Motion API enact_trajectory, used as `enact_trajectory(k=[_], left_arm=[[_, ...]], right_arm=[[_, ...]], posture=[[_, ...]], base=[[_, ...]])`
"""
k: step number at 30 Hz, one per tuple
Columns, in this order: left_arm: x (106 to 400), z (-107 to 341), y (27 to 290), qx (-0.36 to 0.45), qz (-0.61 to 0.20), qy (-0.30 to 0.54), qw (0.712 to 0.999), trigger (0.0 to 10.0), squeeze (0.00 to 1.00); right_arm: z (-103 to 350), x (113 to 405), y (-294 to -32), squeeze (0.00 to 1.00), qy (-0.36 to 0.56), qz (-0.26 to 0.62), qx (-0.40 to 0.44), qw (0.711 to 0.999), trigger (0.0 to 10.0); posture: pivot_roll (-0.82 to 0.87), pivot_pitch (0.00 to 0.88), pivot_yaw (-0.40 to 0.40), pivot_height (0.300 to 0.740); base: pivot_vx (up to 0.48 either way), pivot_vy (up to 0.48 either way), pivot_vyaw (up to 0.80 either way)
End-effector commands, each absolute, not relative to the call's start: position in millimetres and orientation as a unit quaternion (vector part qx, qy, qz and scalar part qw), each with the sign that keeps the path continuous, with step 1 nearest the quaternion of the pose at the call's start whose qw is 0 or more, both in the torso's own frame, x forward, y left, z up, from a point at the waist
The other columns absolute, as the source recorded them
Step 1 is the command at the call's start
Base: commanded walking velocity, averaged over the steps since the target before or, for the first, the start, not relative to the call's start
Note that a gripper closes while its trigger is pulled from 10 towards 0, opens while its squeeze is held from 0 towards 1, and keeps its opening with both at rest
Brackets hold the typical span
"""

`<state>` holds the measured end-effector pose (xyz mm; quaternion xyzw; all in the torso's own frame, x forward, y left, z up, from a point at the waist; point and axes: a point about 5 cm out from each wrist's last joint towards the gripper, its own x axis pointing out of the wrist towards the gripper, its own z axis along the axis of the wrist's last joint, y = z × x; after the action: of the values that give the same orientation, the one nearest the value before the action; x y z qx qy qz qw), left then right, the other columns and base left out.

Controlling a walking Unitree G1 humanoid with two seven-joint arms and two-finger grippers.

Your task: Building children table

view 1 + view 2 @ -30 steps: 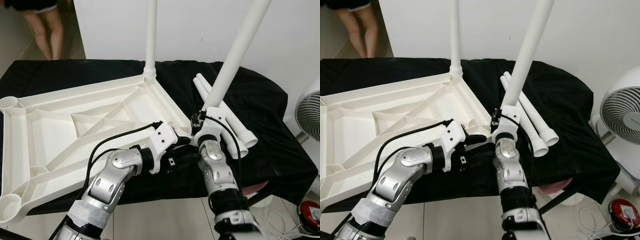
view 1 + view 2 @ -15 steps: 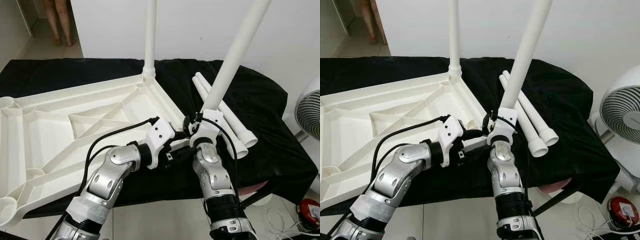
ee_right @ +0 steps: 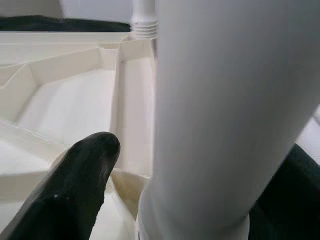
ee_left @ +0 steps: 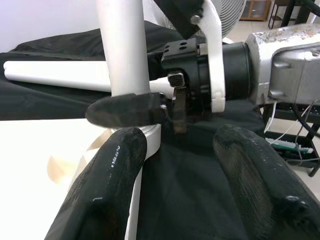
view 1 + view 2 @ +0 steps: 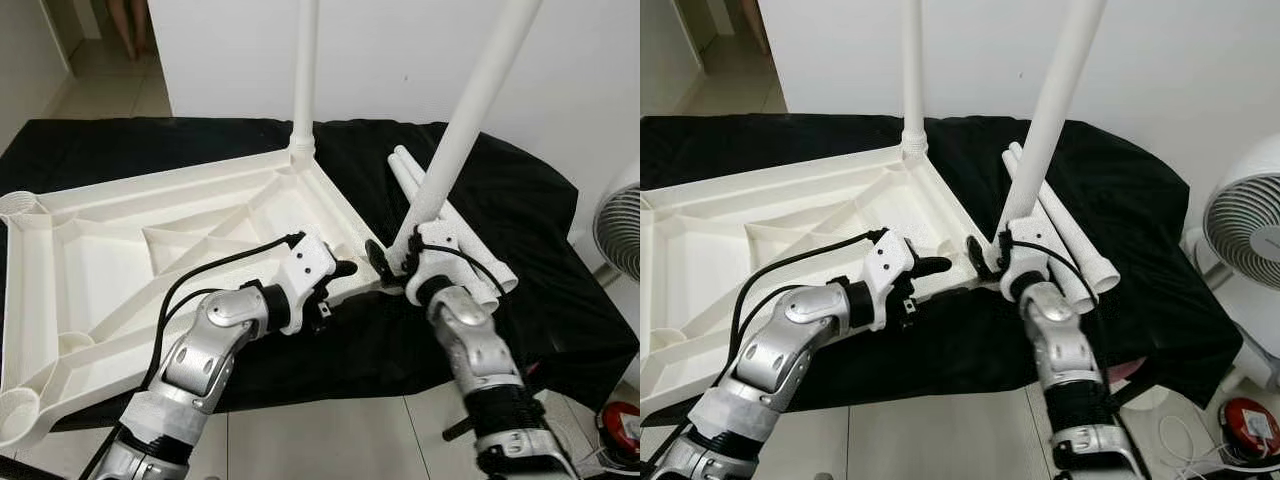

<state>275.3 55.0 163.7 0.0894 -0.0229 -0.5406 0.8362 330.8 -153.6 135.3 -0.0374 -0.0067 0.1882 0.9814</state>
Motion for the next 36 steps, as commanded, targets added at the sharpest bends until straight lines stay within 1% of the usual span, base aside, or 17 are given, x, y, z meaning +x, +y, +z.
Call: enact_trajectory(k=[1,5,6,15,16,17,18,19,27,28,34,36], left_arm=[[272.5,164.0,52.9,0.09,-0.527,-0.029,0.845,10.0,0.0],[270.0,163.7,50.2,0.087,-0.531,-0.029,0.842,10.0,0.0],[267.6,163.0,47.6,0.085,-0.536,-0.028,0.839,10.0,0.0],[265.8,161.7,46.2,0.085,-0.539,-0.026,0.837,10.0,0.0],[265.1,161.2,45.8,0.085,-0.541,-0.026,0.837,10.0,0.0],[265.1,161.2,45.8,0.085,-0.541,-0.026,0.837,10.0,0.0],[264.2,160.9,45.1,0.085,-0.543,-0.025,0.835,10.0,0.0],[263.4,160.7,44.1,0.085,-0.545,-0.024,0.834,10.0,0.0],[261.7,160.2,42.3,0.084,-0.548,-0.022,0.832,10.0,0.0],[261.6,160.0,42.1,0.084,-0.548,-0.022,0.832,10.0,0.0],[261.5,159.6,41.9,0.083,-0.549,-0.021,0.831,10.0,0.0],[261.6,159.3,41.3,0.084,-0.55,-0.022,0.831,10.0,0.0]], right_arm=[[136.0,334.7,-159.3,0.0,-0.011,0.226,-0.059,0.972,10.0],[135.5,339.2,-164.9,0.0,-0.007,0.245,-0.079,0.966,10.0],[134.6,343.1,-166.6,0.0,0.0,0.265,-0.082,0.961,10.0],[134.2,347.1,-166.1,0.0,0.002,0.288,-0.097,0.953,10.0],[134.4,349.2,-165.9,0.0,0.004,0.3,-0.102,0.949,8.0],[134.4,349.2,-165.9,0.0,0.004,0.3,-0.102,0.949,8.0],[134.3,352.4,-165.6,0.0,0.008,0.315,-0.114,0.942,2.0],[134.2,355.6,-165.8,0.0,0.014,0.332,-0.126,0.935,0.0],[130.0,357.4,-171.7,0.0,0.024,0.335,-0.13,0.933,0.0],[128.5,357.2,-173.4,0.0,0.027,0.331,-0.131,0.934,10.0],[124.8,356.5,-176.5,0.0,0.033,0.323,-0.126,0.938,10.0],[120.9,356.5,-178.5,0.0,0.04,0.304,-0.121,0.944,10.0]], posture=[[-0.05,0.0,-0.041,0.74],[-0.05,0.0,-0.039,0.74],[-0.05,0.0,-0.038,0.74],[-0.05,0.0,-0.037,0.74],[-0.05,0.0,-0.036,0.74],[-0.05,0.0,-0.036,0.74],[-0.05,0.0,-0.035,0.74],[-0.05,0.0,-0.036,0.74],[-0.05,0.0,-0.036,0.74],[-0.05,0.0,-0.039,0.74],[-0.05,0.0,-0.039,0.74],[-0.05,0.0,-0.042,0.74]], base=[[0.0,0.0,0.0],[0.0,0.0,0.0],[0.0,0.0,0.0],[0.0,0.0,0.0],[0.0,0.0,0.0],[0.0,0.0,0.0],[0.0,0.0,0.0],[0.0,0.0,0.0],[0.0,0.0,0.0],[0.0,0.0,0.0],[0.0,0.0,0.0],[0.0,0.0,0.0]])
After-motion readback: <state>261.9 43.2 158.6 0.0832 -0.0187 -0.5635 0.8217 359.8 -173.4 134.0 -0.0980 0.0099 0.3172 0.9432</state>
